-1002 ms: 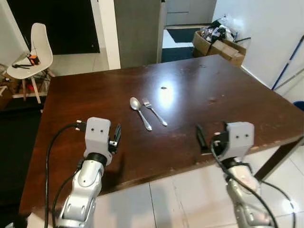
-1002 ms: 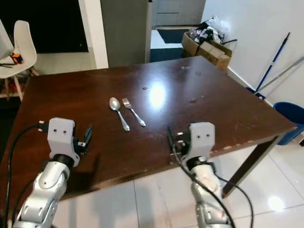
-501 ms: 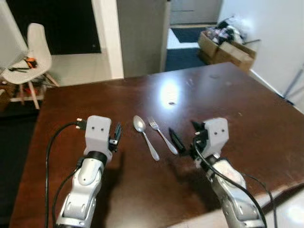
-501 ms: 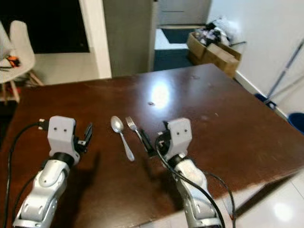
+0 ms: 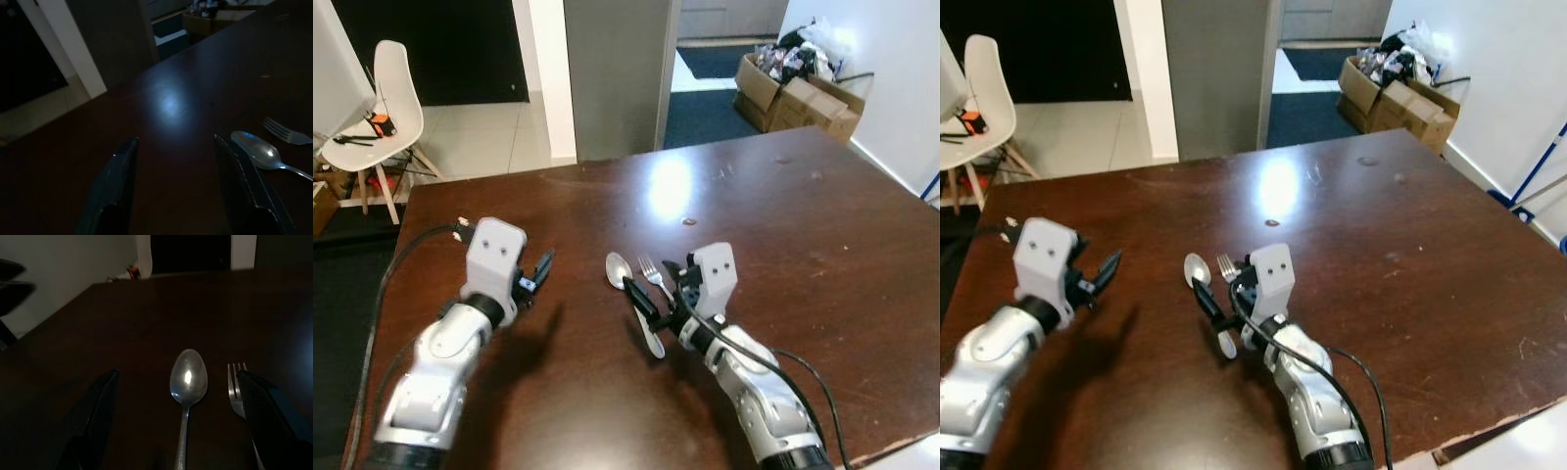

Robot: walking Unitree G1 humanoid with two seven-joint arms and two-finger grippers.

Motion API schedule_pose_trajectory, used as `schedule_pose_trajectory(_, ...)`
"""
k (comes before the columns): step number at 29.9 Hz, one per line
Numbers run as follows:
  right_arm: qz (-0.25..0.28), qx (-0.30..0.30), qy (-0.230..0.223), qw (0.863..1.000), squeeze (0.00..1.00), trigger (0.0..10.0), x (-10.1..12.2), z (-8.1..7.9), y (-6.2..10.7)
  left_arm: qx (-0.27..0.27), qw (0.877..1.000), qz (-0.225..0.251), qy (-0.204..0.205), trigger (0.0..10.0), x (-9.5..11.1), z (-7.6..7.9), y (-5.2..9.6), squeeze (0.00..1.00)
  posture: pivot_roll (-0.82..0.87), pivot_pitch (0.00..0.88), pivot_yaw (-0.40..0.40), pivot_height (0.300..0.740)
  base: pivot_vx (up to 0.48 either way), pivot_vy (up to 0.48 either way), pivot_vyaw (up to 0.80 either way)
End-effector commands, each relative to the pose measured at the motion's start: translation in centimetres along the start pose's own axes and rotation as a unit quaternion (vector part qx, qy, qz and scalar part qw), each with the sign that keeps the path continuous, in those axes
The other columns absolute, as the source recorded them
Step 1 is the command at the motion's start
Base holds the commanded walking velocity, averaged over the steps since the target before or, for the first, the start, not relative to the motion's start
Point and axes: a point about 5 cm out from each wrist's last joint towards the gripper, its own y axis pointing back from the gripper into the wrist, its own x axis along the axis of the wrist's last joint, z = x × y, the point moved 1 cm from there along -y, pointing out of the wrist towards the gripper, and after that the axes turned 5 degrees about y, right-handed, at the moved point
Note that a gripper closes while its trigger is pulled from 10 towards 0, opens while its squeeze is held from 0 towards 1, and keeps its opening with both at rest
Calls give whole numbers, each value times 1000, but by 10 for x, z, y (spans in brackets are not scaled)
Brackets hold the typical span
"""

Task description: Setting the table

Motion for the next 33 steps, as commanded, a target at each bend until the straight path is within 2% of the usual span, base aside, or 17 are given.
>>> schedule_pose_trajectory(1,-13,0,-2,1000,0,10000,-5,-1,-3,-24,1000,-7,2,10000,4,-1,3,0,6,0,106,740,0,0,0)
schedule_pose_trajectory(2,-18,5,-15,1000,0,10000,-6,-2,-9,-52,998,-14,-23,10000,11,-7,6,0,20,0,106,740,0,0,0)
schedule_pose_trajectory(3,-22,3,-19,1000,0,10000,-7,-1,-12,-68,997,-18,-27,10000,17,-10,9,0,54,7,110,740,0,0,0)
schedule_pose_trajectory(9,-45,6,-35,998,0,10000,-13,-2,-26,-106,994,-23,-28,10000,44,-22,19,0,111,63,115,740,0,0,0)
schedule_pose_trajectory(16,-79,-5,-38,996,0,10000,-21,-2,-31,-114,993,-28,-22,10000,53,-20,26,0,139,133,110,740,0,0,0)
schedule_pose_trajectory(23,-110,-33,-41,993,0,10000,-33,2,-31,-116,992,-40,-14,10000,53,-17,33,0,153,154,110,740,0,0,0)
schedule_pose_trajectory(27,-125,-39,-57,990,0,10000,-41,1,-31,-113,993,-45,-9,10000,54,-17,35,0,161,159,112,740,0,0,0)
schedule_pose_trajectory(28,-131,-36,-67,989,0,8902,-44,-1,-31,-110,993,-46,-5,10000,55,-17,35,0,161,159,112,740,0,0,0)
schedule_pose_trajectory(29,-140,-33,-72,987,0,5725,-48,-2,-30,-107,993,-45,-3,10000,55,-17,35,0,164,161,111,740,0,0,0)
schedule_pose_trajectory(30,-140,-33,-72,987,0,5725,-48,-2,-30,-107,993,-45,-3,10000,55,-17,35,0,164,161,111,740,0,0,0)
schedule_pose_trajectory(31,-168,-25,-70,983,0,902,-58,-4,-28,-102,994,-46,-1,10000,55,-16,35,0,165,162,109,740,0,0,0)
schedule_pose_trajectory(32,-192,-18,-63,979,0,0,-64,-5,-25,-97,994,-46,1,10000,55,-17,35,0,165,162,109,740,0,0,0)
schedule_pose_trajectory(33,-211,-10,-61,975,0,0,-70,-6,-23,-92,995,-46,3,10000,55,-17,35,0,165,162,109,740,0,0,0)
